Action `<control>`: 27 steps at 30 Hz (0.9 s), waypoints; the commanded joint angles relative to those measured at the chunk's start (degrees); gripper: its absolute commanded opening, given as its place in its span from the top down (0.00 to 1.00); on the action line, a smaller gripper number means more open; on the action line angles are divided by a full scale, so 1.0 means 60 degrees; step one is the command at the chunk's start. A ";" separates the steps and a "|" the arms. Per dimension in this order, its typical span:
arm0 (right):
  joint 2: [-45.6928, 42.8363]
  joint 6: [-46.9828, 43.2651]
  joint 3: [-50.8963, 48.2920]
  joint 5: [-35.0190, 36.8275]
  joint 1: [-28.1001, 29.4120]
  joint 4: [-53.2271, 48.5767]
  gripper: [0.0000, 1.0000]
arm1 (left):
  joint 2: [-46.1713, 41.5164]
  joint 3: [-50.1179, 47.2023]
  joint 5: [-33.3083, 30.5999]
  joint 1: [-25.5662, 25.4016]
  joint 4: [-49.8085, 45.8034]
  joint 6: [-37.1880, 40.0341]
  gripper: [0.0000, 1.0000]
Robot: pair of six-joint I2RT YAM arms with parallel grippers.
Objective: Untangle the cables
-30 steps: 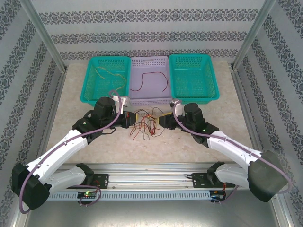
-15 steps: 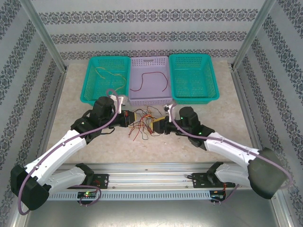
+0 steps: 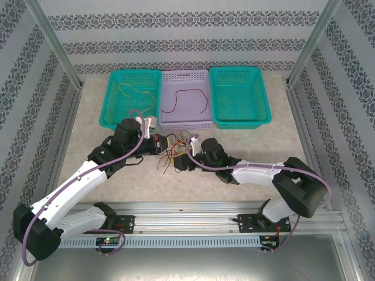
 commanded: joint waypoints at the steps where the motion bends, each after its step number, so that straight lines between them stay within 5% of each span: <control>1: 0.0039 -0.0443 0.0281 0.1025 0.0073 0.0923 0.48 | -0.0152 -0.0162 0.0200 -0.0048 0.0536 -0.0214 1.00; 16: 0.0974 -0.0596 0.0917 0.2310 0.0146 0.0946 0.53 | -0.0157 -0.0456 0.0719 -0.0052 0.1081 -0.0600 1.00; 24: 0.0751 -0.0926 0.0957 0.2749 0.0146 0.0278 0.96 | -0.0495 -0.0095 0.0512 -0.0048 0.0577 -0.0268 1.00; 27: 0.0385 -0.1094 0.0689 0.2721 0.0093 0.0017 1.00 | -0.0725 0.0350 0.0006 -0.0042 -0.0237 0.0243 1.00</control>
